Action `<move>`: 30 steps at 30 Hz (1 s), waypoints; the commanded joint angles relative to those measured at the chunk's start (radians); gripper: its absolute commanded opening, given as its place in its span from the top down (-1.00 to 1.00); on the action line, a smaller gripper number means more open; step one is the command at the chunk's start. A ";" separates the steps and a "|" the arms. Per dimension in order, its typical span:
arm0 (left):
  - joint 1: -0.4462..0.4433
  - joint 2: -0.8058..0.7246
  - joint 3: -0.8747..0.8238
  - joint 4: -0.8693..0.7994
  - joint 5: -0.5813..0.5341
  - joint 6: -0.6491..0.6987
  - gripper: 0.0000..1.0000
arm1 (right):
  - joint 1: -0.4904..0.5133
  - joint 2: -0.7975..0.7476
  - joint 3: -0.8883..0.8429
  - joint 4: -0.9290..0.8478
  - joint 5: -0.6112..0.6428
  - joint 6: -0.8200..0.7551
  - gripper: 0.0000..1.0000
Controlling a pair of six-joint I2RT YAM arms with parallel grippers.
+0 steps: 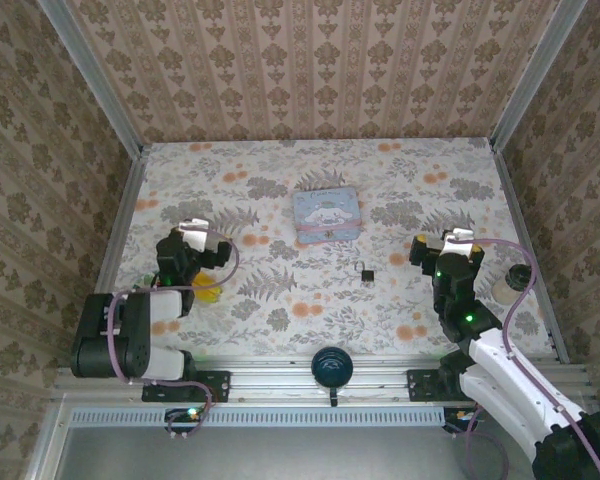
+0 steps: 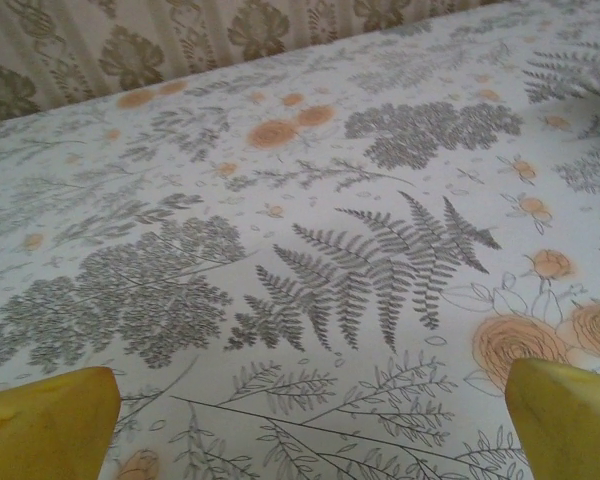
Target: Unlock the padlock with the key
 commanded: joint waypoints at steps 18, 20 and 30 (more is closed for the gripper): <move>0.094 0.089 0.138 -0.064 0.129 -0.036 -1.00 | -0.074 0.109 -0.038 0.176 -0.085 -0.039 -1.00; 0.075 0.101 0.111 -0.004 0.019 -0.050 -1.00 | -0.077 0.108 -0.041 0.181 -0.085 -0.038 -1.00; 0.014 0.151 0.083 0.095 -0.284 -0.082 -1.00 | -0.108 0.132 -0.084 0.299 -0.117 -0.093 -1.00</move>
